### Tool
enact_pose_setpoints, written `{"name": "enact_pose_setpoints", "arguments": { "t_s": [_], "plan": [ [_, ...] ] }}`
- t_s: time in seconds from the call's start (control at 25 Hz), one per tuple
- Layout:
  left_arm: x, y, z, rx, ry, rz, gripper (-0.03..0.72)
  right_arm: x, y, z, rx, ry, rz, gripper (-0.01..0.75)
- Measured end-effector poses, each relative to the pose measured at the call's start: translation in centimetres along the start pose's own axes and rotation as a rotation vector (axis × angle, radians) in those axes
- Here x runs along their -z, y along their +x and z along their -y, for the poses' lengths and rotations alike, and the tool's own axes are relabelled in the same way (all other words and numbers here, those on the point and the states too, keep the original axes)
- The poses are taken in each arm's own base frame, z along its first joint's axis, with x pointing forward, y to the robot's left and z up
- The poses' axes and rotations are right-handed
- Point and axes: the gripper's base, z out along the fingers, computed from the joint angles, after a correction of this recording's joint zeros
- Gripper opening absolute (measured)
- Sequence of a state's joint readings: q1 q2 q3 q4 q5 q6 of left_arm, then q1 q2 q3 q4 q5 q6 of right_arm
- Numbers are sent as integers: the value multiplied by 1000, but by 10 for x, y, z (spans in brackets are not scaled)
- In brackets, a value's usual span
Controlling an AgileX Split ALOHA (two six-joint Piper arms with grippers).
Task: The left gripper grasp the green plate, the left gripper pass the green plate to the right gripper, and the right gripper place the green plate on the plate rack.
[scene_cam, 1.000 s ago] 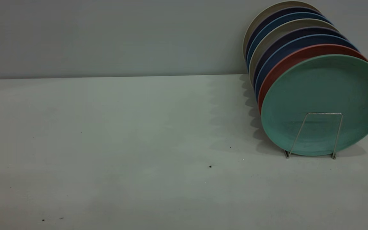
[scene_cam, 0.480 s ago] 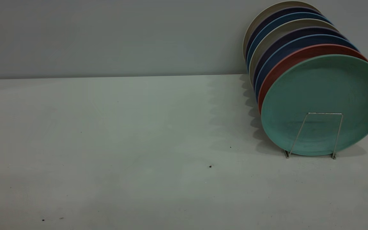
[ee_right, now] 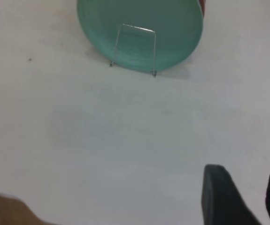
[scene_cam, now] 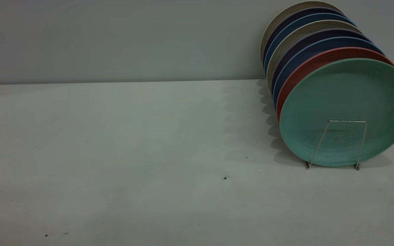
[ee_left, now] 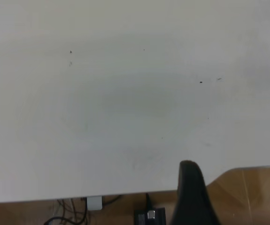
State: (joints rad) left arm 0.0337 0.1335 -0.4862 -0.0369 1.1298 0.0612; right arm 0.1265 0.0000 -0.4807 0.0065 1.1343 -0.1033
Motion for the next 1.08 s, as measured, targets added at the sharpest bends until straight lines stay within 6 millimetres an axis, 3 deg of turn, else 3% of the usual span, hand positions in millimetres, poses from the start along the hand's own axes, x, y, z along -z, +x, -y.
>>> {"name": "enact_pose_setpoints", "arguments": {
  "t_s": [0.32,1.08],
  "plan": [
    [13,16,1,-3,-7,149,524,2,2,-1,-31,50,10,254],
    [14,16,2,1,-4,155,524,2,2,-1,-35,55,11,247]
  ]
}}
